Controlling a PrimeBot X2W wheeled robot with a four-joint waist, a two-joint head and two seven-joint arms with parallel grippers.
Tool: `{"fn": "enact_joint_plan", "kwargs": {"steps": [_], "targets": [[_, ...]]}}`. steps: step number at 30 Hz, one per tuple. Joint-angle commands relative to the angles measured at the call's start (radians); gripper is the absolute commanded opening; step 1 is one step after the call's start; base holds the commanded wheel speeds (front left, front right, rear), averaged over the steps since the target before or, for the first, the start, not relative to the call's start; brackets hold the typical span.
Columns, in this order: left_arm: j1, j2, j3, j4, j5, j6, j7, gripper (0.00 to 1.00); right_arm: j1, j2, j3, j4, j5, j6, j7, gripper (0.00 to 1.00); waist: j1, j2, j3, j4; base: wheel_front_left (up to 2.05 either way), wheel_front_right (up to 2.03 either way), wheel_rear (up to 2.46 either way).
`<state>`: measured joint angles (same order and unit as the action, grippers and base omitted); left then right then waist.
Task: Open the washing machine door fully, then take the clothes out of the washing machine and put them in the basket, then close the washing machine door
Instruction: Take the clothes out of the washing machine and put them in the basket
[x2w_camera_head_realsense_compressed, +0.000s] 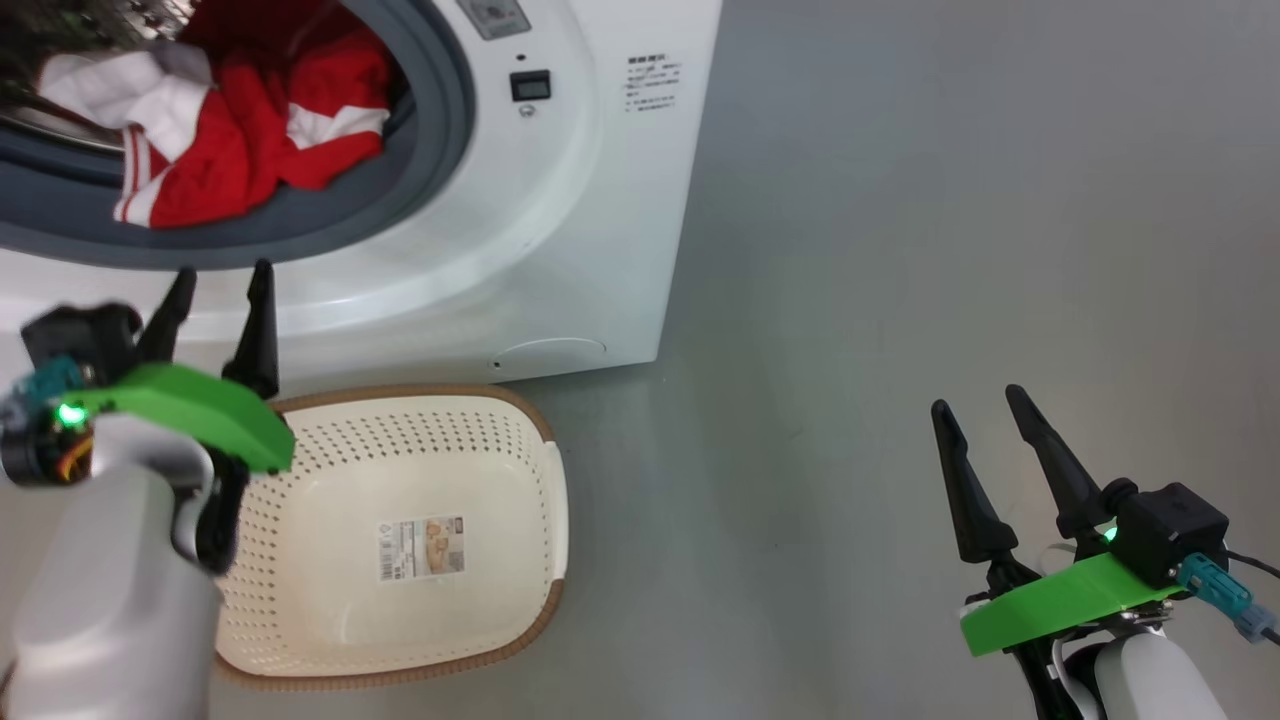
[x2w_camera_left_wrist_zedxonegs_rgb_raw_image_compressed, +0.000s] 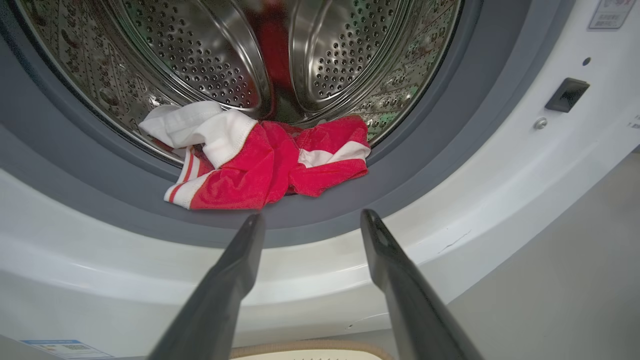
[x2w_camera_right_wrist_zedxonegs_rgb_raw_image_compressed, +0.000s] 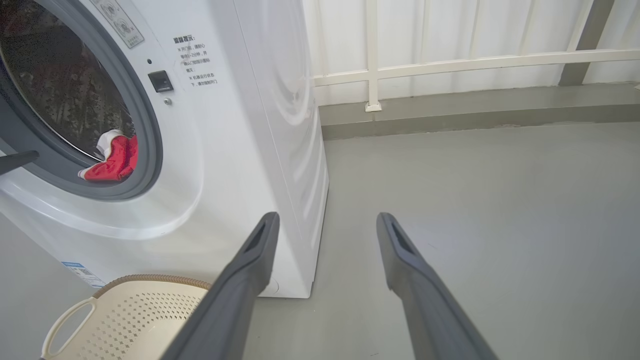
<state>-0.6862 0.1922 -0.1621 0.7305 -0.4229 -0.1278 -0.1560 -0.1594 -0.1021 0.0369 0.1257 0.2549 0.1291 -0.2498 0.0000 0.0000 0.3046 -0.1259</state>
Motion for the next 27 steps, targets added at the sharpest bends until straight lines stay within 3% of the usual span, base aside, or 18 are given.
{"fn": "enact_joint_plan", "kwargs": {"steps": [1, 27], "targets": [[-0.055, 0.049, 0.018, 0.004, 0.009, -0.002, 0.013, 1.0, -0.018, -0.001, 0.027, -0.024, -0.003, 0.002, -0.012, 1.0, 0.0, 0.0, 0.014, -0.013, 0.0, 0.0, 0.0], [-0.458, 0.109, -0.082, 0.408, 0.076, 0.006, 0.12, 1.0, -0.081, 0.036, 0.077, -0.025, 0.008, 0.002, -0.012, 1.0, 0.0, 0.0, 0.127, -0.119, 0.0, 0.0, 0.0]]}}
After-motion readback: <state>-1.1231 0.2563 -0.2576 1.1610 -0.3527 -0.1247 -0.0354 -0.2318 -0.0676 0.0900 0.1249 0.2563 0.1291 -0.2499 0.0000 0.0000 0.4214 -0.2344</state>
